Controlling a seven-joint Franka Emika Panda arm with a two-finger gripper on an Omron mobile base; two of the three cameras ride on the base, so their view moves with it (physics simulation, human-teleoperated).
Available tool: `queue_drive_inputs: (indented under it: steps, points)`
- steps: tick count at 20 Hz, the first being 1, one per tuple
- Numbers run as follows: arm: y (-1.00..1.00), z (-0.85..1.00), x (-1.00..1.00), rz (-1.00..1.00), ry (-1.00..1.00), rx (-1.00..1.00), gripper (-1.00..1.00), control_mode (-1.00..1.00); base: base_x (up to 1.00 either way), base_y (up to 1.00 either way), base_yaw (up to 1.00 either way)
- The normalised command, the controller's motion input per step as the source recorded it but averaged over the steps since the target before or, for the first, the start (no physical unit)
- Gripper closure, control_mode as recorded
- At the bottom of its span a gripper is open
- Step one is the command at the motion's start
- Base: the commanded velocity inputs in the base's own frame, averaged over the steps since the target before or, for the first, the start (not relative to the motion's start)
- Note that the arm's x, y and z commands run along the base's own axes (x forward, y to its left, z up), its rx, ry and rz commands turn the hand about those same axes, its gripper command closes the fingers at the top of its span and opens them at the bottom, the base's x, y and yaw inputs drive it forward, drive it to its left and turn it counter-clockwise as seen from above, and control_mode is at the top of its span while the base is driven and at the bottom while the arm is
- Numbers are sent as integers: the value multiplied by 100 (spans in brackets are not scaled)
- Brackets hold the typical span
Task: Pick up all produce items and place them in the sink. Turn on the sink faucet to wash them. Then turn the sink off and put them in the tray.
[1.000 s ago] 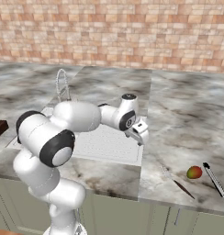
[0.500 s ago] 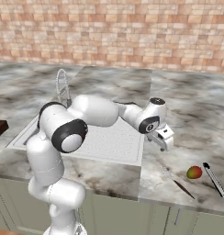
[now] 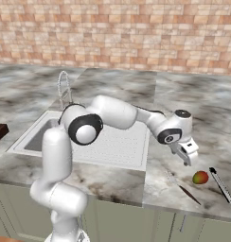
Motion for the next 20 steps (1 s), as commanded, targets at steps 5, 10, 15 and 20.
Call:
queue_drive_inputs:
  steps: [5,10,15,20]
  points:
    - [-70,-28,-23,-9,0,0,-100,-100,0,0,0]
    - [-52,-12,-20,0,0,0,-100,-100,0,0,0]
    - [-40,-9,-12,0,0,0,-100,-100,0,0,0]
    - [-27,-16,-11,0,0,0,-100,-100,0,0,0]
